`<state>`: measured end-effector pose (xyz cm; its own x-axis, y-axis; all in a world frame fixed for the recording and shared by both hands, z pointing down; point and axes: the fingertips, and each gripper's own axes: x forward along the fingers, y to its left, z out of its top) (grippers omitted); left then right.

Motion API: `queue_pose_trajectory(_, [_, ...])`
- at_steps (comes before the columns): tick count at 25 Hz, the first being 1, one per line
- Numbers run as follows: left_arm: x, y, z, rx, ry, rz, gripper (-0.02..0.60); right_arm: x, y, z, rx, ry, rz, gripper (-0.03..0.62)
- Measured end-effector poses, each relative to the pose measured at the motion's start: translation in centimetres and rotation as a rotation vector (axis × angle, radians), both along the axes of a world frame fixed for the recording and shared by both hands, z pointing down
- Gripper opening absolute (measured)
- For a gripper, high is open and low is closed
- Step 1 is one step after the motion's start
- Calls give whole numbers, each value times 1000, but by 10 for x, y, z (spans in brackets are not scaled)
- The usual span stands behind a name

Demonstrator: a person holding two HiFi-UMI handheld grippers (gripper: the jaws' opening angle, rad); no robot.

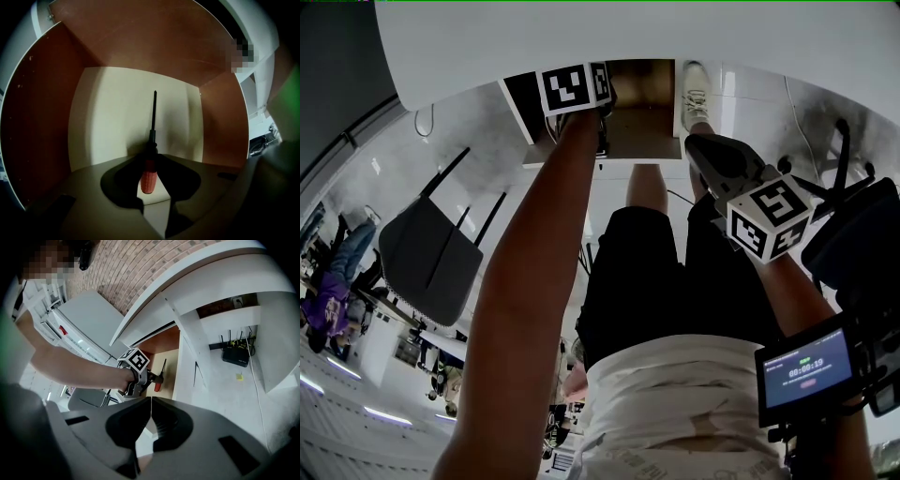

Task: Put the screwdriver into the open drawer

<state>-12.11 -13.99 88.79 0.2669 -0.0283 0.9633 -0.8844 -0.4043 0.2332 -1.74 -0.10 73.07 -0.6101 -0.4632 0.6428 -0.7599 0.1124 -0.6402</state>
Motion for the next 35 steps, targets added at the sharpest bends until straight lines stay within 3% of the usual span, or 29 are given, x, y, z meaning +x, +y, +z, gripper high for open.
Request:
queue_pose_trajectory(9, [-1,0,-4,12,-6,17,166,0,-3,0,4,2,-3,23])
queue_pose_trajectory(16, [-1,2,-13,40,2,55,178,0,-5,0,9,6,-7,23])
queue_pose_trajectory(24, [15,9,-29,89,49,85,176,2,-10,1,28,20,-27,23])
queue_pose_trajectory(35, [38,15,-54,133,162,28,129,16,-18,9,50,46,-62,23])
